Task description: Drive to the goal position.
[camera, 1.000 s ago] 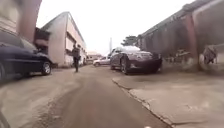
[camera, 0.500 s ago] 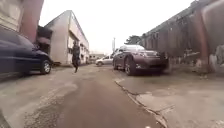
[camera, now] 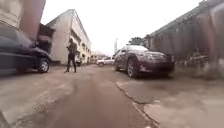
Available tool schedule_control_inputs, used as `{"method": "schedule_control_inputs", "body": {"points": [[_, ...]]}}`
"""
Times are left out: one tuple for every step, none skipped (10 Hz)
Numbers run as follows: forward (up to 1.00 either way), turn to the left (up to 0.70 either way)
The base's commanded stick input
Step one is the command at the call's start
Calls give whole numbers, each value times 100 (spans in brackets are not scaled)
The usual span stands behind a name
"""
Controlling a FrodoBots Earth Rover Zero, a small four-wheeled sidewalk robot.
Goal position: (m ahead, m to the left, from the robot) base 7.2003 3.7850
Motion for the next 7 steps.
{"method": "schedule_control_inputs", "body": {"points": [[70, 0], [70, 0], [70, 3], [70, 10], [70, 16], [70, 22], [70, 28]]}}
